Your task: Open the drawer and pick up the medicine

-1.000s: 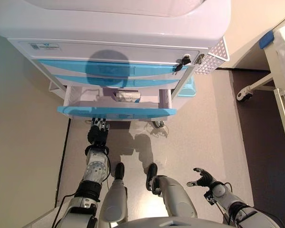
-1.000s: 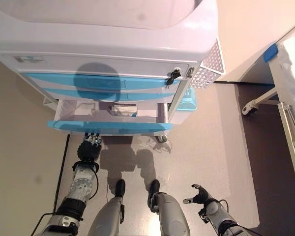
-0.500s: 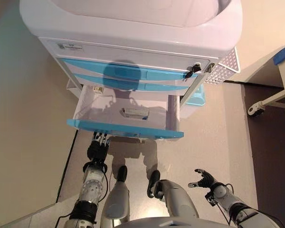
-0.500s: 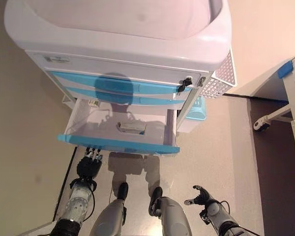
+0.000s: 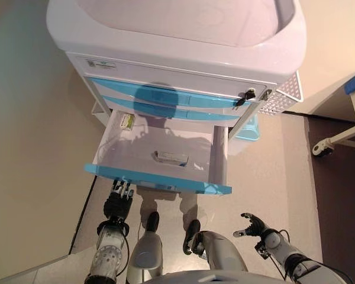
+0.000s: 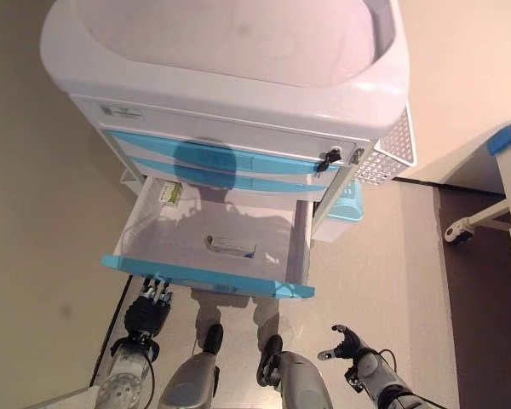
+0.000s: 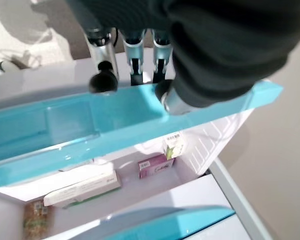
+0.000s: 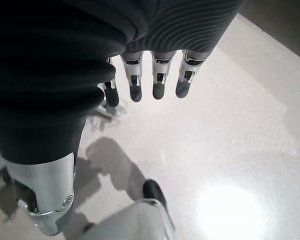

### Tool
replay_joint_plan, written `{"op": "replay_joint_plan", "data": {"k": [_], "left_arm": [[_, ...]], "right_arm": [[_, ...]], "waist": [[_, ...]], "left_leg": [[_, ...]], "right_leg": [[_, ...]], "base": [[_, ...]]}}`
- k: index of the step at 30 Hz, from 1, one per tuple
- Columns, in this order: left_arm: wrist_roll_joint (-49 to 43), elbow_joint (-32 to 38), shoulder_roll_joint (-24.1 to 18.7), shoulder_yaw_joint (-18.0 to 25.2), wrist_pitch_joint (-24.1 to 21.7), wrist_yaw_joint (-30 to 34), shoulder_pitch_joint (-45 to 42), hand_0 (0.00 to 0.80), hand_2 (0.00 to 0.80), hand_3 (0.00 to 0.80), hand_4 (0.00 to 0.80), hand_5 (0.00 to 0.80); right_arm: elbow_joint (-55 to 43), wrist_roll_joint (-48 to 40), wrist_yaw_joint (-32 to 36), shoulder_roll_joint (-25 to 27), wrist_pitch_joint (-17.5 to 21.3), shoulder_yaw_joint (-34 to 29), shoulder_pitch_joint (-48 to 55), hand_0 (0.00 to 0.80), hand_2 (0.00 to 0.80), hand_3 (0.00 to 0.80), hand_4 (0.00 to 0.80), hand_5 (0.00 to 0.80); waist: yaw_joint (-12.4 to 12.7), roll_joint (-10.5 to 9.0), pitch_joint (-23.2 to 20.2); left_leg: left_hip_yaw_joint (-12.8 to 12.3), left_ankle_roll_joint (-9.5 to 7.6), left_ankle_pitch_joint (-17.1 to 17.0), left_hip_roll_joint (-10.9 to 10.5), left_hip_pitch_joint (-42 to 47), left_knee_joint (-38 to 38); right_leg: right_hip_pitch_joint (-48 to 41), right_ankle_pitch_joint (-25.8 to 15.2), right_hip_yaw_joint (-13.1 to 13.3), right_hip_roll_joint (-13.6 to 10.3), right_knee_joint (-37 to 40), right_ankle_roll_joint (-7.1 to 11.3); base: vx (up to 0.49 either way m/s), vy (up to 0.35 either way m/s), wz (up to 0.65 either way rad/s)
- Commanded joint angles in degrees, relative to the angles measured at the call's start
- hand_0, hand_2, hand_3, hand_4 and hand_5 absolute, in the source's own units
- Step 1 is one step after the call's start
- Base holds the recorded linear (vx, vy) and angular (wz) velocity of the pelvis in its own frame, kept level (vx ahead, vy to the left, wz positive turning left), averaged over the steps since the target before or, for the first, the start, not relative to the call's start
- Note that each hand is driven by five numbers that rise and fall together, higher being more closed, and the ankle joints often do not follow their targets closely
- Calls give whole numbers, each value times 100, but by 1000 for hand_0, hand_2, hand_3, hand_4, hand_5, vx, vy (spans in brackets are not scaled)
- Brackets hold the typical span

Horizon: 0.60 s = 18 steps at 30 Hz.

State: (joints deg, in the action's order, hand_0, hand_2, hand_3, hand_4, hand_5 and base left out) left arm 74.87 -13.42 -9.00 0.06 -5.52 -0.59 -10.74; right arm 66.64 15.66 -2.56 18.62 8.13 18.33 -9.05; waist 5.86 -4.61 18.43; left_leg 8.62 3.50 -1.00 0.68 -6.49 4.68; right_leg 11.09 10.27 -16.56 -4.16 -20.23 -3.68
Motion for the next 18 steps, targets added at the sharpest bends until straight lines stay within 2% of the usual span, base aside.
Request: {"op": "replay_joint_plan", "data": {"k": [1, 9, 18], "left_arm": [[-302, 2382, -388, 1404, -1274, 1203, 275, 800, 800, 800, 800, 800], [-192, 2332, 68, 1800, -1406, 950, -120, 800, 800, 800, 800, 800], [-125, 1713, 185, 1783, -1276, 803, -219, 800, 800, 800, 800, 800]], "right_arm": [[629, 126, -3, 238, -95, 201, 287, 0, 0, 0, 0, 0], [676, 106, -33, 154, -102, 132, 275, 0, 0, 0, 0, 0], [635, 30, -87, 215, -136, -24, 346, 0, 0, 0, 0, 0]], "waist": [[236, 430, -1335], [351, 408, -1415], [391, 407, -1400]], "left_leg": [[-51, -422, -180, -652, -326, 129], [-81, -422, -111, -636, -172, 102], [-84, -428, -99, -638, -115, 67]], "right_leg": [[-383, -658, 8, -186, 610, 549], [-559, -642, 17, -189, 728, 575], [-633, -618, 7, -196, 752, 599]], "base": [[47, -12, 6], [35, -8, 5], [25, -5, 0]]}}
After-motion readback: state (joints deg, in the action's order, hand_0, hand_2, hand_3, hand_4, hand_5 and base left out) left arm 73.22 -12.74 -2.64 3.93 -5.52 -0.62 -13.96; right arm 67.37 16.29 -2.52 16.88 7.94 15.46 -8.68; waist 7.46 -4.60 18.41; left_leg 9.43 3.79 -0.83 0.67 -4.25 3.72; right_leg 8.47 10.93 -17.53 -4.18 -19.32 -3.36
